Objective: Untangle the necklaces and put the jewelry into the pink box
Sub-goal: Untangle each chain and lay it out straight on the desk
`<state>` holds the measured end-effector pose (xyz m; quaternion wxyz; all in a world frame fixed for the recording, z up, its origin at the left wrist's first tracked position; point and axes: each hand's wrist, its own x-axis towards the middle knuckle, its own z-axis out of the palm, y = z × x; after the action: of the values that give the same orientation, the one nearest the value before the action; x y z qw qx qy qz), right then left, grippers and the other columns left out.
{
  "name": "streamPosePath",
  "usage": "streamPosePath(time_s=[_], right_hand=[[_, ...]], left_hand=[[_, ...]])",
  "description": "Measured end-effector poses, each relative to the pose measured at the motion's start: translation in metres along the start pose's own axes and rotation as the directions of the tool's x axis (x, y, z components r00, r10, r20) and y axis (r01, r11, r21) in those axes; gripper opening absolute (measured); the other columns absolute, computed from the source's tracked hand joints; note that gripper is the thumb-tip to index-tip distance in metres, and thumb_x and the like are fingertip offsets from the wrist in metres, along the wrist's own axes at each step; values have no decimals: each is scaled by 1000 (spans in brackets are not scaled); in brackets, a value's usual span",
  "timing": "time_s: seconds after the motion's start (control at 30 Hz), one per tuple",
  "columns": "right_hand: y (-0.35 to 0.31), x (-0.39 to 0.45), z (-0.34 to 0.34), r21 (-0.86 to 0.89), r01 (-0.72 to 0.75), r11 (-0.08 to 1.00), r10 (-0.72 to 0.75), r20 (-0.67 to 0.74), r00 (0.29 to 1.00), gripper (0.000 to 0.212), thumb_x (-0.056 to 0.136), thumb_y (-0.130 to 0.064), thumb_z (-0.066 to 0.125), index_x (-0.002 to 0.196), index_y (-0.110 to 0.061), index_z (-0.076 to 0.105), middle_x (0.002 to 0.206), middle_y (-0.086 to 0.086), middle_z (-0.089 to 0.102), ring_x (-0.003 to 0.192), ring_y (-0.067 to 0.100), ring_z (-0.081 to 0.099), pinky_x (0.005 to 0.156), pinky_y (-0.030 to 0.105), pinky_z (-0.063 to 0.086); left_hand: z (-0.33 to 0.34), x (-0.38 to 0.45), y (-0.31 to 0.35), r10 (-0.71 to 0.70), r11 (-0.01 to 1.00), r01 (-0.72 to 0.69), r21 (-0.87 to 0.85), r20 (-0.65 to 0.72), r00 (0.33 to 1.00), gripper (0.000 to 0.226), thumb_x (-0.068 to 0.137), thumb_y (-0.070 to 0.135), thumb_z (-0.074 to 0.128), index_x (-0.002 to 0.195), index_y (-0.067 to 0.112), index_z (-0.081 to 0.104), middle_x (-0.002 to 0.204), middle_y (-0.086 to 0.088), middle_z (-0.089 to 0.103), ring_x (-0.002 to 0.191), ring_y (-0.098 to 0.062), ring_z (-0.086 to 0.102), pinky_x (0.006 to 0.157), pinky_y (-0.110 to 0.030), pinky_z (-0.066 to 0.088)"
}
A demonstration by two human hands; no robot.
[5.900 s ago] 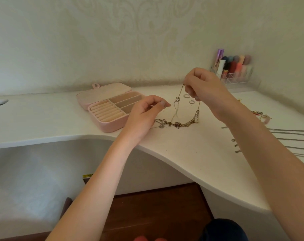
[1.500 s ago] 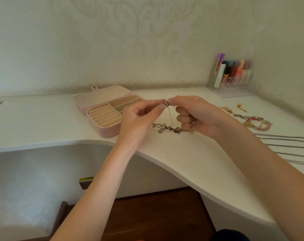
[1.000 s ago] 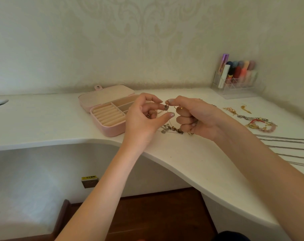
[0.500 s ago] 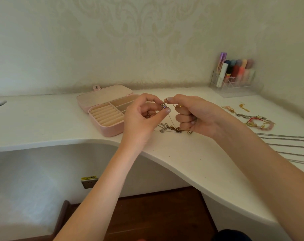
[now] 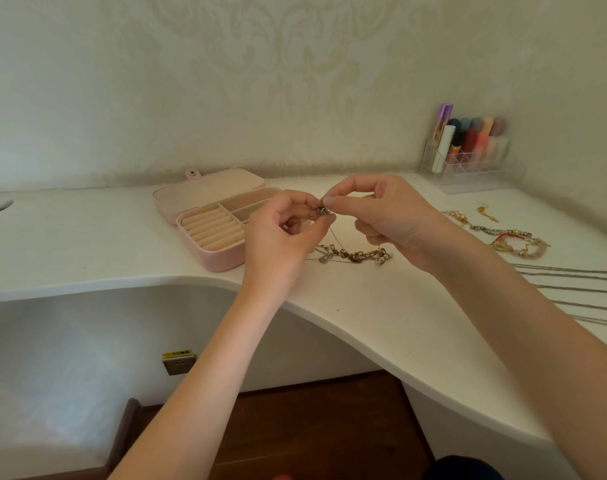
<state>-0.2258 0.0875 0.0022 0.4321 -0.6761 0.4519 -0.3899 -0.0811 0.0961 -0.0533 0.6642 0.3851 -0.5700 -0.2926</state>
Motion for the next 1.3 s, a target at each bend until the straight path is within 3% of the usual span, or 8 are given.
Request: streamPosePath(time_s=[0.17, 0.3, 0.37, 0.5, 0.6, 0.77, 0.93, 1.3], right_hand=[[1, 0, 3, 4, 50, 999, -50, -12, 999, 4, 82, -24, 72, 79, -22, 73, 51, -2, 30, 44, 10, 22, 45, 22, 19], [2, 1, 3, 10, 61, 998, -60, -26, 998, 5, 82, -24, 72, 82, -19, 73, 50, -2, 30, 43, 10, 22, 44, 22, 19], [2, 1, 2, 16, 50, 999, -49, -45, 998, 5, 82, -24, 72, 83, -19, 73, 49, -4, 31, 42, 8, 23, 43, 21, 20], [2, 2, 0, -32, 20, 999, -24, -126, 992, 12, 81, -28, 72, 87, -18, 74, 42, -15, 37, 38, 4, 28, 43, 19, 25], [0, 3, -3, -86, 15, 996, -28, -161, 987, 10, 80, -29, 73, 82, -20, 73, 41, -13, 33, 39, 4, 27, 44, 20, 25], [-3, 0, -5, -117, -11, 993, -1, -99, 995, 8, 81, -28, 71, 78, -20, 71, 38, -15, 32, 40, 6, 25, 43, 20, 23], [-2, 0, -5, -55, -57, 997, 54, -58, 997, 15, 83, -24, 71, 90, -11, 73, 42, -14, 32, 38, 6, 24, 40, 19, 21], [-3, -2, -5, 14, -107, 994, 107, 24, 994, 15, 82, -22, 71, 90, -10, 73, 55, -2, 24, 44, 9, 17, 44, 24, 13]], left_hand=[[0, 0, -1, 10, 999, -9, 43, -14, 1000, 14, 73, 18, 76, 81, 22, 66, 74, 5, 69, 65, -33, 53, 56, -23, 35], [0, 0, -1, 20, 999, -19, 43, -25, 999, 12, 74, 19, 76, 81, 24, 67, 74, 3, 69, 59, -13, 45, 54, -16, 32], [-1, 0, -1, 23, 998, -21, 59, -29, 999, 13, 74, 17, 76, 82, 25, 68, 73, 4, 67, 59, -11, 43, 54, -16, 32], [0, 0, -2, 52, 994, -48, 100, -44, 998, 16, 75, 17, 76, 83, 29, 69, 70, 9, 60, 63, -22, 45, 57, -24, 35], [0, -1, -2, 72, 988, -66, 139, -43, 996, 13, 76, 17, 76, 84, 25, 70, 68, 5, 58, 63, -28, 43, 58, -25, 34], [1, -2, -2, 111, 974, -92, 206, -82, 990, 10, 76, 13, 76, 82, 17, 69, 51, 13, 37, 50, -3, 35, 53, -14, 29], [3, -4, -2, 181, 946, -148, 289, -90, 979, 10, 77, 15, 77, 83, 19, 69, 48, 11, 28, 45, -6, 29, 51, -13, 26], [4, -6, -2, 258, 896, -205, 394, -84, 963, 12, 77, 24, 77, 77, 16, 68, 47, 9, 26, 45, -9, 27, 50, -15, 22]])
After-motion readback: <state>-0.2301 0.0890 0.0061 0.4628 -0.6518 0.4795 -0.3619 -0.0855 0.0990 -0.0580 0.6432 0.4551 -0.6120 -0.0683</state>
